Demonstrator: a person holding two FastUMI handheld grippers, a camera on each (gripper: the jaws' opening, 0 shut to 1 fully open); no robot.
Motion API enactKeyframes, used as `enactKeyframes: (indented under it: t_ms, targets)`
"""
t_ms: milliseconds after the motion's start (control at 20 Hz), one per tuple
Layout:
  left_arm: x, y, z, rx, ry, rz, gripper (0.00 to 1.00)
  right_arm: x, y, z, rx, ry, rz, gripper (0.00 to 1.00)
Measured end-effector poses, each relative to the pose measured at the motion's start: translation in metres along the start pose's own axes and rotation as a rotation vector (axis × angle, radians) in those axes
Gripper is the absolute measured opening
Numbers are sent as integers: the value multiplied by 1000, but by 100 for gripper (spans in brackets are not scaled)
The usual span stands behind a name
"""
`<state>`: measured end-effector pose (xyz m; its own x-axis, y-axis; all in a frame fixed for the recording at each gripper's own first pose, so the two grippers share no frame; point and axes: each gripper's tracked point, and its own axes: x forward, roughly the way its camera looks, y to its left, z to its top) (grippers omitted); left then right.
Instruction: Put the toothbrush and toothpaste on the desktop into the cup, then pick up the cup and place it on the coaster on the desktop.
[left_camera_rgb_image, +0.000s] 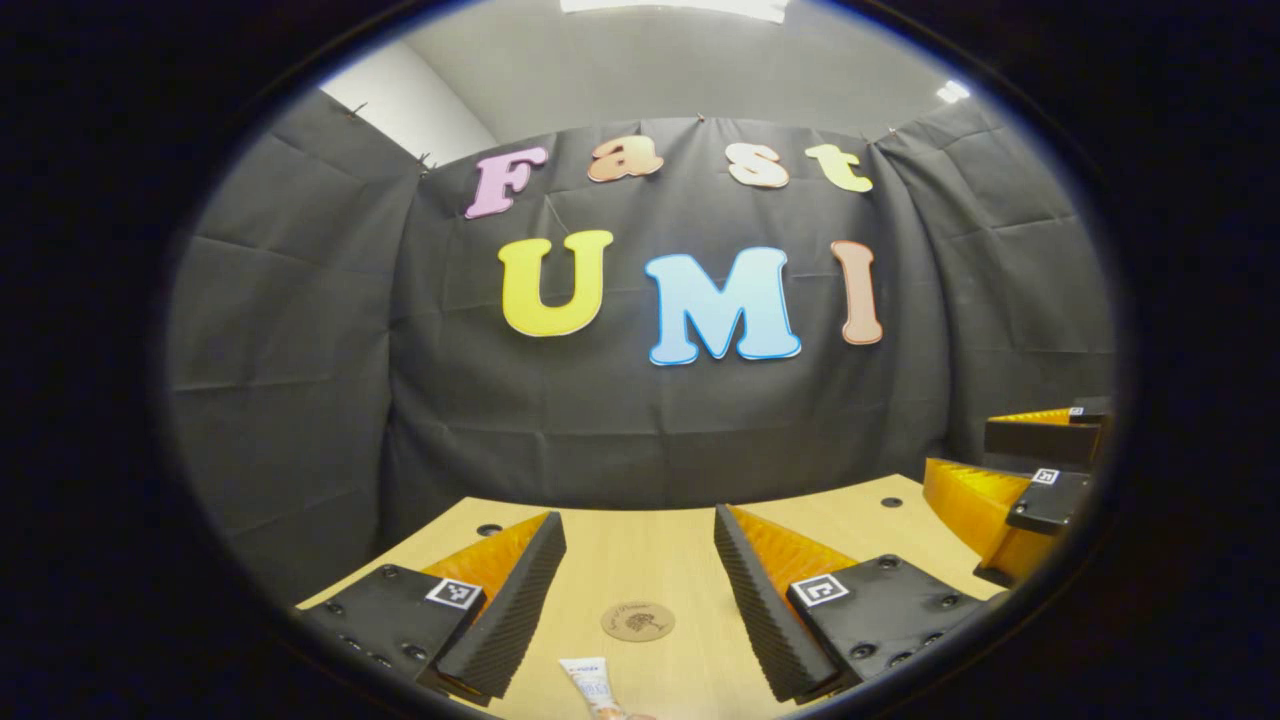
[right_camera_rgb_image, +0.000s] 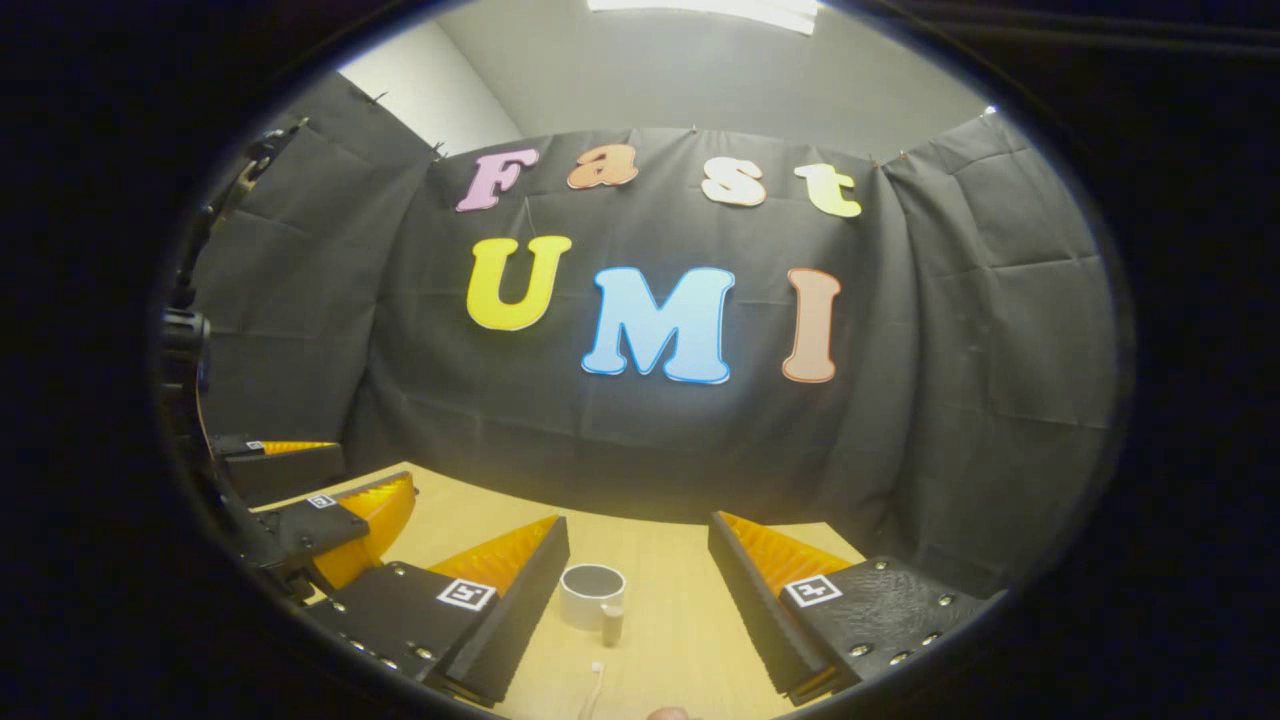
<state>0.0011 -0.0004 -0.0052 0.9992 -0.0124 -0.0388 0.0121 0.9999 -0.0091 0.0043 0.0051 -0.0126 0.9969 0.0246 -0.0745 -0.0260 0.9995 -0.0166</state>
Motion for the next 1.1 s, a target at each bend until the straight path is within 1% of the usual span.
enactKeyframes:
  t_ms: [250, 300, 350, 400, 450, 550, 900, 950, 1050, 1100]
  targets:
    - [0, 0, 2, 1, -3, 1, 94, 2, 3, 0, 3, -2, 5, 89]
    - [0, 0, 2, 2, -4, 2, 96, 2, 4, -1, 5, -1, 5, 89]
    - [0, -1, 1, 2, -2, 1, 94, 3, 3, 0, 8, -2, 5, 89]
    - [0, -1, 1, 2, -1, 0, 96, 4, 4, -1, 10, -1, 5, 89]
    - [0, 0, 1, 1, 2, 0, 94, 5, 4, -1, 11, 2, 4, 89]
    - [0, -1, 1, 0, 7, -1, 94, 5, 4, -4, 13, 9, 4, 89]
    - [1, -1, -4, 6, 41, -4, 94, 9, 7, -19, 35, 47, 8, 89]
    - [1, -1, -5, 5, 48, -5, 96, 10, 8, -20, 43, 56, 12, 89]
    - [2, 0, -11, -2, 73, -4, 94, 13, 9, -28, 58, 81, 10, 89]
    - [3, 1, -16, -7, 89, -4, 96, 14, 8, -35, 59, 101, 3, 89]
